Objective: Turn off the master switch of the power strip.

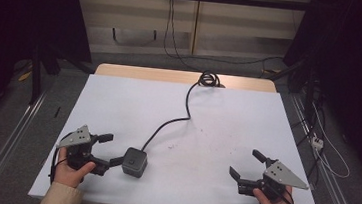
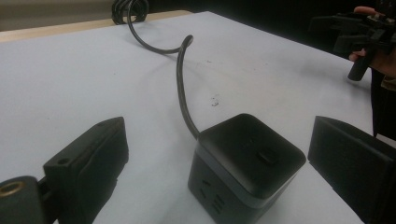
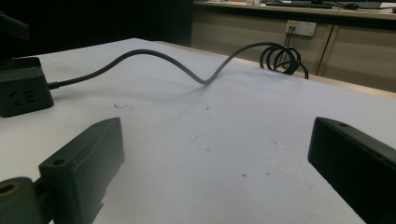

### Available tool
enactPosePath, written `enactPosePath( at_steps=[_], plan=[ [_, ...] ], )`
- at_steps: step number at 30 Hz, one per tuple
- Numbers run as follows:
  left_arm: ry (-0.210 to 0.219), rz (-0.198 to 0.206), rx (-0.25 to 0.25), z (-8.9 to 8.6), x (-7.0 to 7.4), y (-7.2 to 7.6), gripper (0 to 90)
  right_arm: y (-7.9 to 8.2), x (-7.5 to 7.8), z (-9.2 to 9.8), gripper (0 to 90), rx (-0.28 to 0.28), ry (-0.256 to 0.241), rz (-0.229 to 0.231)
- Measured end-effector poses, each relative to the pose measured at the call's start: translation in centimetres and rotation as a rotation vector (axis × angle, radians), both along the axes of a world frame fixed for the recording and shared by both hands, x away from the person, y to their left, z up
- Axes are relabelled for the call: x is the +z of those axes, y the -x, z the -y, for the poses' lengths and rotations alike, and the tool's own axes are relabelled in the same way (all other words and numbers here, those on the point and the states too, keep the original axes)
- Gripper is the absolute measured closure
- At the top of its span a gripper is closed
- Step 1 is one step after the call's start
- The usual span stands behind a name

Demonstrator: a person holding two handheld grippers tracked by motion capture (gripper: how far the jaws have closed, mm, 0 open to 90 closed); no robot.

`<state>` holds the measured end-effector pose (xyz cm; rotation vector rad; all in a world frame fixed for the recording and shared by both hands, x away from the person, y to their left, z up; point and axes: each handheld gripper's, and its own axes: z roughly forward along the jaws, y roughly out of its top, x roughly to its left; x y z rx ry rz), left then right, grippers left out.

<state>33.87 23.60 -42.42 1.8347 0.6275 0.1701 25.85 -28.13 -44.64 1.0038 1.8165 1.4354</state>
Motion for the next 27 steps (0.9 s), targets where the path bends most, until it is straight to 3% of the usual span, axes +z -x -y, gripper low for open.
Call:
enactPosePath(
  at_steps=[27],
  plan=[
    [-0.005, 0.015, 0.013, -0.84, -0.70, 0.54, 4.7, 0.12, -0.06, 0.16, 3.4, 0.002, 0.002, 0.000]
  ],
)
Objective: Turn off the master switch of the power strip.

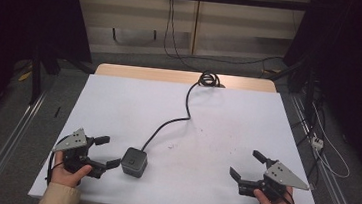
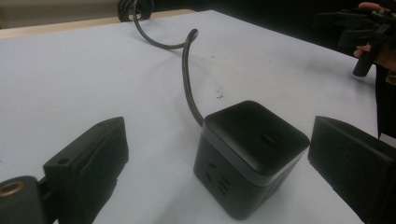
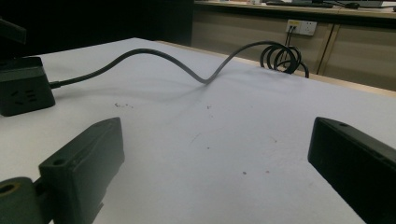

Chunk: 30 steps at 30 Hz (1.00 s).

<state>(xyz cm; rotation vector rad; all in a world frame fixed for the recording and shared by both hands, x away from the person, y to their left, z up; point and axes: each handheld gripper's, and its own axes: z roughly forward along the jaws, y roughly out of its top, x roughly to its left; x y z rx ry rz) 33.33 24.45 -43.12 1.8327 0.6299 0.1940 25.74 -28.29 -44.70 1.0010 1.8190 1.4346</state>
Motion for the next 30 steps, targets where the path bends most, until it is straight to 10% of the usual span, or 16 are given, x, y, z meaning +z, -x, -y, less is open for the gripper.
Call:
enactPosePath(
  at_steps=[30],
  plan=[
    [0.024, 0.003, 0.001, -0.11, 0.04, 0.14, 4.7, -0.03, -0.15, 0.05, 3.4, 0.001, 0.005, -0.009]
  ],
)
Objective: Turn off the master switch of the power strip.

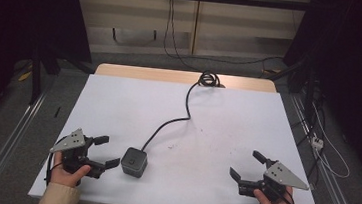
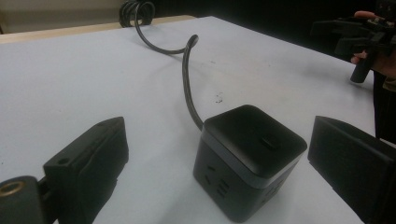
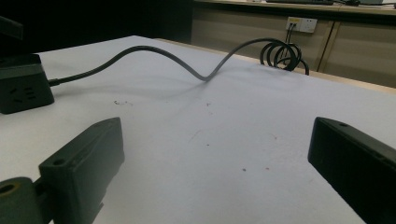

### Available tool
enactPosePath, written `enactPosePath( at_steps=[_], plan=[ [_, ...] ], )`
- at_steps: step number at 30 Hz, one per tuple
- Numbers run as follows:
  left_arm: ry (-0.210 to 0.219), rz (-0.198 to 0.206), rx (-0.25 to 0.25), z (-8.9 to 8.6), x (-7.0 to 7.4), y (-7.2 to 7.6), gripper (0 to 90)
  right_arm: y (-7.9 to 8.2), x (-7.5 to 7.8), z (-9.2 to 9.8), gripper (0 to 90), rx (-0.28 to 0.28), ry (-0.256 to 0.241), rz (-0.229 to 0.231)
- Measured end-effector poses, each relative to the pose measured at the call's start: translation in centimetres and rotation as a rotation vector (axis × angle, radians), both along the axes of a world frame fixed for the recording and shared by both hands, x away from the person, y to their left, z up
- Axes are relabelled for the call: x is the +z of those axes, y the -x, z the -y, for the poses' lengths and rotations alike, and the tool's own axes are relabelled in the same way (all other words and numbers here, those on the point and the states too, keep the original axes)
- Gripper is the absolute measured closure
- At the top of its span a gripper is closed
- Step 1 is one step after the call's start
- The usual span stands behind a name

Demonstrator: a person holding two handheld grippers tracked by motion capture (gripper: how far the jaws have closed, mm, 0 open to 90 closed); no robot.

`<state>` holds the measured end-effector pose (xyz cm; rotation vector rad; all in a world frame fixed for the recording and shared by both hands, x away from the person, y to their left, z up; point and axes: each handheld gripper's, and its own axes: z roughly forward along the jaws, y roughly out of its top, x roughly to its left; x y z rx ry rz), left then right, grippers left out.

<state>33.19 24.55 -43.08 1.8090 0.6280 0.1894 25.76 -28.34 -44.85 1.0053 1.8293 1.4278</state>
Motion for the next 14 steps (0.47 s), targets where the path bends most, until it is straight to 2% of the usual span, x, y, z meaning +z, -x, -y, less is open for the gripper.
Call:
enactPosePath(
  at_steps=[14],
  plan=[
    [-0.003, 0.008, -0.002, 0.06, 0.07, 0.07, 4.7, -0.06, 0.03, -0.09, 3.4, -0.003, -0.006, -0.005]
  ],
)
